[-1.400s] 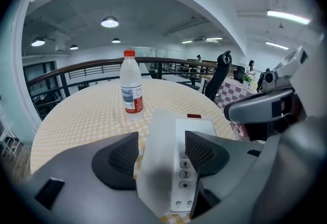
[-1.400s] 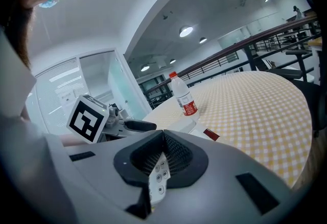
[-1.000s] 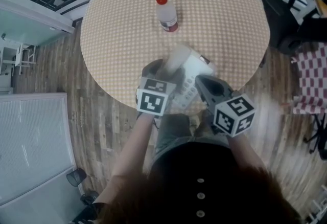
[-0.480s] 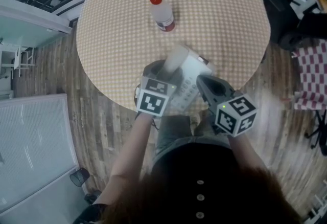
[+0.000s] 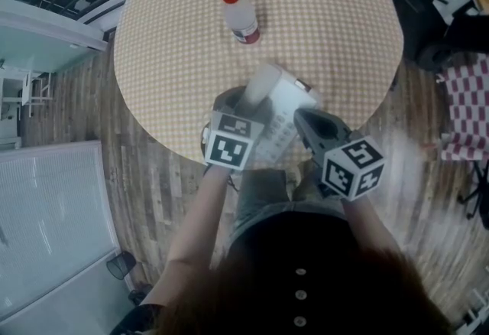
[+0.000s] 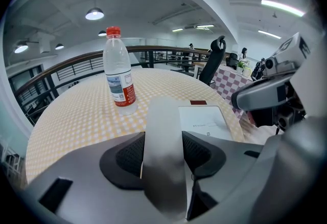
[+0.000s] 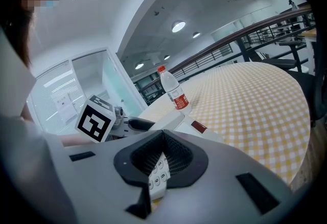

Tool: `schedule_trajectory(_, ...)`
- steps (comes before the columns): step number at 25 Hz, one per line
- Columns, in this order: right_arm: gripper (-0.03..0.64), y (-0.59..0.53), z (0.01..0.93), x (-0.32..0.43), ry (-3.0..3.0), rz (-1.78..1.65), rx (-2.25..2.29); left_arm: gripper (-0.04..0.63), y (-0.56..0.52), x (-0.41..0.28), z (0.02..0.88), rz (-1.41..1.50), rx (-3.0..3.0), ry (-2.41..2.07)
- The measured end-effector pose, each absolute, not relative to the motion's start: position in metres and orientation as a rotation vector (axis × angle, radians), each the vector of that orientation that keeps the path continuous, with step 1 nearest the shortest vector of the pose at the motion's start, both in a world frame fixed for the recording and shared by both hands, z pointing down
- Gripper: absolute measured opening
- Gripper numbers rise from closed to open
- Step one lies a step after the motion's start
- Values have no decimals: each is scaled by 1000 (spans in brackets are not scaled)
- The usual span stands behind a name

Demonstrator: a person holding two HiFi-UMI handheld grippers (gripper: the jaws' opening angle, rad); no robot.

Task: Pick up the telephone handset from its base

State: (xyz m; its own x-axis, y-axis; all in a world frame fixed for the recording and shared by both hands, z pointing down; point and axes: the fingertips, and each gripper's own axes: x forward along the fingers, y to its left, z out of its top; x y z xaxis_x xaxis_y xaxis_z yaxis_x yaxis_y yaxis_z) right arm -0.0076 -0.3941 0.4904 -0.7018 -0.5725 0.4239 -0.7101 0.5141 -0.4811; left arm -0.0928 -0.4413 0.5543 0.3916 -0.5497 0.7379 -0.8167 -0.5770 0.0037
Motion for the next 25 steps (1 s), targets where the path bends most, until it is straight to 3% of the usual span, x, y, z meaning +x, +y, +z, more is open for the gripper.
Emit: schedule_trajectory(25,11,-384,447,-22,-2651,811,1093,225,-427,-99,493,743,2319,-1353)
